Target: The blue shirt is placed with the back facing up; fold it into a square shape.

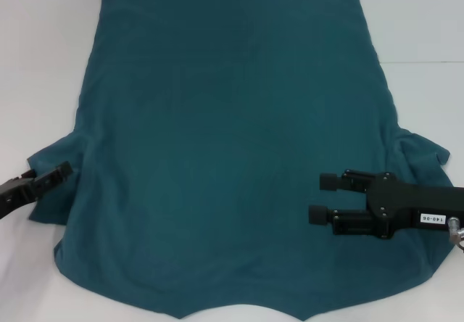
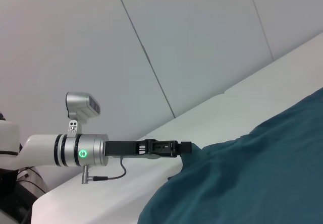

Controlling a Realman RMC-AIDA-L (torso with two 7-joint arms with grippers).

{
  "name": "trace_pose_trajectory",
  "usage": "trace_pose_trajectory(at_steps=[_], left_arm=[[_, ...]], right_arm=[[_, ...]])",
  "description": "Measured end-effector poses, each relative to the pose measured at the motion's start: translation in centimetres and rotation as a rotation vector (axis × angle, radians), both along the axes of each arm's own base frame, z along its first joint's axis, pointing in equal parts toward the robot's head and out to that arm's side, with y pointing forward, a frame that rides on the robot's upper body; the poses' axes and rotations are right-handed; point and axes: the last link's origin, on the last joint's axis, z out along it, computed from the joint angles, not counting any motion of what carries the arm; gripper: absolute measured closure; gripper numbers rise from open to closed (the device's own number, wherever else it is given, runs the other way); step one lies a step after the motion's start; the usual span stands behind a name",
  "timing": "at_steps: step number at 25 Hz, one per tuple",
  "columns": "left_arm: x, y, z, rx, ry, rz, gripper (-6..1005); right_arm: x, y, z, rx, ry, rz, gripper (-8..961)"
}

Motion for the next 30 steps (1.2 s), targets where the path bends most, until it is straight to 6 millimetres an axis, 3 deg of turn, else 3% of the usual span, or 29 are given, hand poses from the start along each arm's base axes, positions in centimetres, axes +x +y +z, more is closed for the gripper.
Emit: trace_pose_trajectory(at_steps=[30], left_arm=[[0.13,-0.8,-0.4,-0.059,0.005,-0.026,156]], right_arm=[[0.01,0.0,0.01,0.001,0.004,-0.003,72]])
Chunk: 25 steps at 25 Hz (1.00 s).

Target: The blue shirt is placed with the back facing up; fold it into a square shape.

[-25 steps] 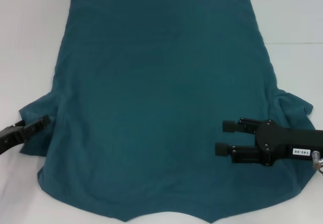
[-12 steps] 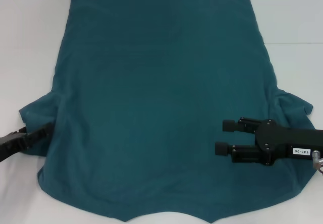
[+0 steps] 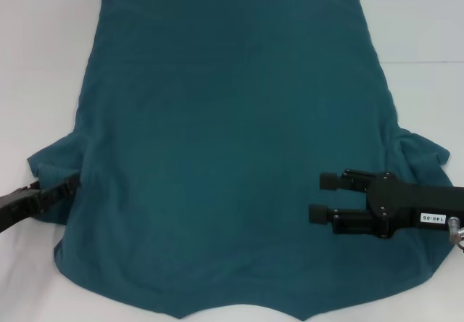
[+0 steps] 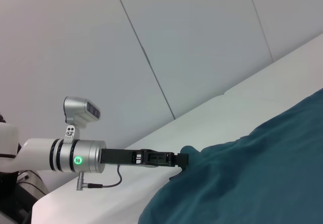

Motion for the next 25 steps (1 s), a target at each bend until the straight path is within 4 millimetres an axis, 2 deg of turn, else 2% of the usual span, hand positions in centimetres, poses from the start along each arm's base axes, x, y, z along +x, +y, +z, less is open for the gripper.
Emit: trace_pose_trajectory(at_steps=[9,12,17,23,25], left_arm=[[-0.23,0.13,0.29,0.004,0.005,0.018,180],[-0.22,0.21,0.33,0.001,0.006,0.021,407],[-0.22,0.3,0.5,0.003,0.012,0.019,644],[-0.12,0.42,0.53,0.004,0.014,0.016,877],[-0.12,0.47,0.58,0.004,0.015,0.015,896]], right_arm=[[-0.04,0.0,-0.02,0.0,0.002,0.0,72],[-0.04,0.0,-0.02,0.001,0.004,-0.001,72],[0.05,-0.05,0.04,0.005,0.008,-0.006,72],[0.15,-0.14,0.06,0.005,0.009,-0.01,72],[0.16,-0.15,0.04,0.005,0.01,-0.011,72]])
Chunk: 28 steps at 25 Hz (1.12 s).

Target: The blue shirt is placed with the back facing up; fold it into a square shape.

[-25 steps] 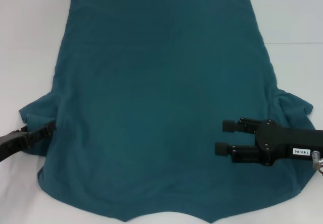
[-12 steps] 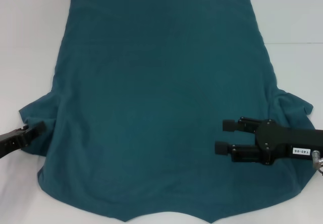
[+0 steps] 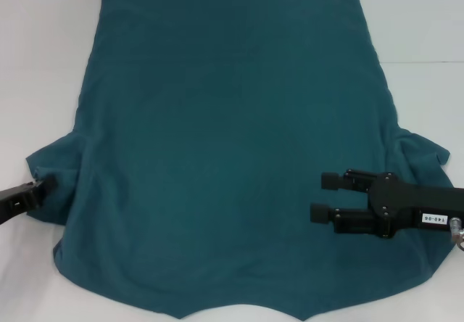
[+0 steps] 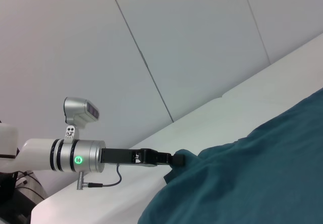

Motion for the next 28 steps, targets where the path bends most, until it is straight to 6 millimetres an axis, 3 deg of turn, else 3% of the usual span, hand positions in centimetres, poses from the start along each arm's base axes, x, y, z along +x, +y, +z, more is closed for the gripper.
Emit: trace_pose_trajectory(at_steps=[9,19,28], left_arm=[[0.1,1.0,1.7,0.024,0.035,-0.013,981],[-0.6,2.6,4.0,0.059,0.153,0.008,981],[-0.6,3.6,4.9,0.069,0.215,0.011,977]], right_arm=[[-0.2,0.1,-0.2,0.001,0.007,-0.002,72],[-0.3,0.1,-0.4,0.0,0.014,-0.006,72],[-0.4,0.1,-0.3,-0.002,0.019,-0.011,72]])
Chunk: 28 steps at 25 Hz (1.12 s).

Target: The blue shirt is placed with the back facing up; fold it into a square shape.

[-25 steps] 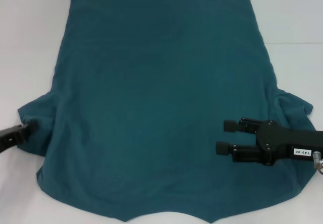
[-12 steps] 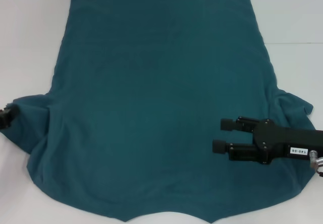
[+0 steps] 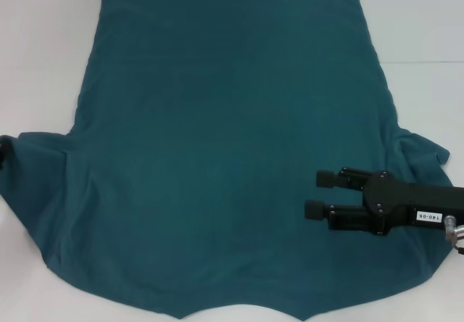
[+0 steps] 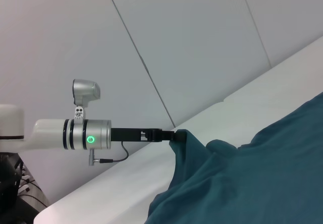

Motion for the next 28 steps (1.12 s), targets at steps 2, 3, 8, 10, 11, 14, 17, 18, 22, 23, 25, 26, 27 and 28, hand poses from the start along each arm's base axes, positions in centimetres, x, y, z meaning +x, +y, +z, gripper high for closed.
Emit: trace_pose_trajectory(at_steps=[2,3,8,10,11,14,17,18,22,23,25,26,27,28], left_arm=[[0.0,0.2,0.2,0.004,0.018,0.001,976],[0.0,0.3,0.3,0.007,0.029,0.004,975],[-0.1,0.6,0.7,0.016,0.062,0.011,973],[-0.1,0.7,0.8,0.02,0.069,0.012,972],[-0.1,0.8,0.9,0.022,0.072,0.011,971],[0.0,1.0,1.1,0.027,0.084,0.01,970],[0.0,1.0,1.1,0.026,0.088,0.008,968],[0.0,1.0,1.0,0.025,0.087,0.008,968],[0.4,0.8,0.7,0.01,0.064,-0.006,966],[0.5,0.7,0.6,0.002,0.053,-0.014,965],[0.8,0.4,0.5,-0.014,0.028,-0.031,964],[1.1,0.2,0.5,-0.026,0.01,-0.044,963],[1.6,-0.1,0.6,-0.041,-0.013,-0.063,963],[1.9,-0.2,0.6,-0.053,-0.031,-0.078,962]], right_arm=[[0.0,0.0,0.0,0.0,0.001,0.0,73],[0.0,0.0,0.0,0.0,0.002,0.0,73],[-0.1,0.0,-0.1,-0.001,0.006,-0.001,73],[-0.1,0.0,-0.2,-0.001,0.006,-0.001,73],[-0.1,0.0,-0.2,-0.001,0.006,-0.001,73],[-0.1,-0.1,-0.2,-0.001,0.007,-0.002,73],[-0.1,-0.1,-0.2,-0.001,0.007,-0.002,73],[-0.1,-0.1,-0.2,0.0,0.007,-0.002,73],[-0.2,0.0,-0.2,0.002,0.006,-0.002,73],[-0.2,0.0,-0.2,0.003,0.005,-0.001,73],[-0.2,0.1,-0.2,0.004,0.004,0.0,73],[-0.2,0.1,-0.2,0.004,0.004,0.0,73],[-0.2,0.1,-0.2,0.004,0.004,0.0,73],[-0.2,0.1,-0.2,0.004,0.004,0.0,73]])
